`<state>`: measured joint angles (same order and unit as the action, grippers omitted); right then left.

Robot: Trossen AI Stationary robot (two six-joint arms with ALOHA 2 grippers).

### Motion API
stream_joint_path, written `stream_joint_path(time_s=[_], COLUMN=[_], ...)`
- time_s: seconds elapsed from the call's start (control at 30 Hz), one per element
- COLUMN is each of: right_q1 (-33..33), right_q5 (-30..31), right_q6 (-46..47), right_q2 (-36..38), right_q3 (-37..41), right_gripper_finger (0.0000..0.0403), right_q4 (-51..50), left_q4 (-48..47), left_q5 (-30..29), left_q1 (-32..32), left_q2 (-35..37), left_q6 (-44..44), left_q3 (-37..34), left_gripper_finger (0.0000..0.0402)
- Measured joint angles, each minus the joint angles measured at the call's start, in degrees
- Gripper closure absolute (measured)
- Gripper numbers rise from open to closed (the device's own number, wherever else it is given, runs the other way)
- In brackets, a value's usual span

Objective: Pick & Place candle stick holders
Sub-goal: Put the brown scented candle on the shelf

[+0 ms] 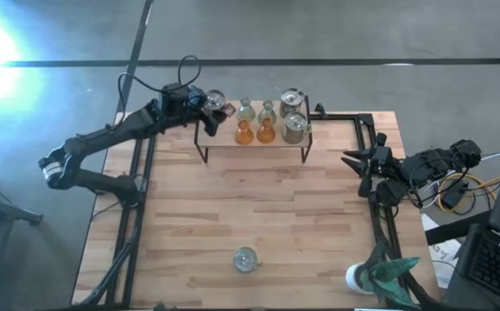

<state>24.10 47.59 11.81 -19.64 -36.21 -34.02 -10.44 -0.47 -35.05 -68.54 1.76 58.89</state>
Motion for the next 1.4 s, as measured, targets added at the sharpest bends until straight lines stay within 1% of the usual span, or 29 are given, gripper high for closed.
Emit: stream_joint_path(time_s=[0.17,0.37,0.5,0.77,1.03,1.27,1.4], right_q1=[0.0,0.0,0.0,0.0,0.0,0.0,0.0], right_q5=[0.0,0.0,0.0,0.0,0.0,0.0,0.0], right_q6=[0.0,0.0,0.0,0.0,0.0,0.0,0.0], right_q2=[0.0,0.0,0.0,0.0,0.0,0.0,0.0], right_q3=[0.0,0.0,0.0,0.0,0.0,0.0,0.0], right_gripper_finger=[0.0312,0.0323,0.0331,0.0340,0.0327,0.0316,0.0312], right_q4=[0.0,0.0,0.0,0.0,0.0,0.0,0.0], left_q4=[2.7,6.8,9.4,10.2,11.4,12.6,15.0], left_q5=[1.3,4.5,5.3,7.6,9.3,11.6,12.5], left_q1=[-3.5,-6.5,-7.8,-9.4,-10.8,-13.0,-13.2], left_q2=[-2.0,-6.4,-8.3,-11.0,-14.2,-14.2,-14.1], left_q6=[-0.7,-0.8,-1.2,-2.8,-2.8,-0.6,0.0], left_q3=[0.0,-0.1,-0.1,-0.2,-0.3,-2.4,-4.3], left_gripper_finger=[0.0040,0.0040,0.0040,0.0040,0.0040,0.0040,0.0040])
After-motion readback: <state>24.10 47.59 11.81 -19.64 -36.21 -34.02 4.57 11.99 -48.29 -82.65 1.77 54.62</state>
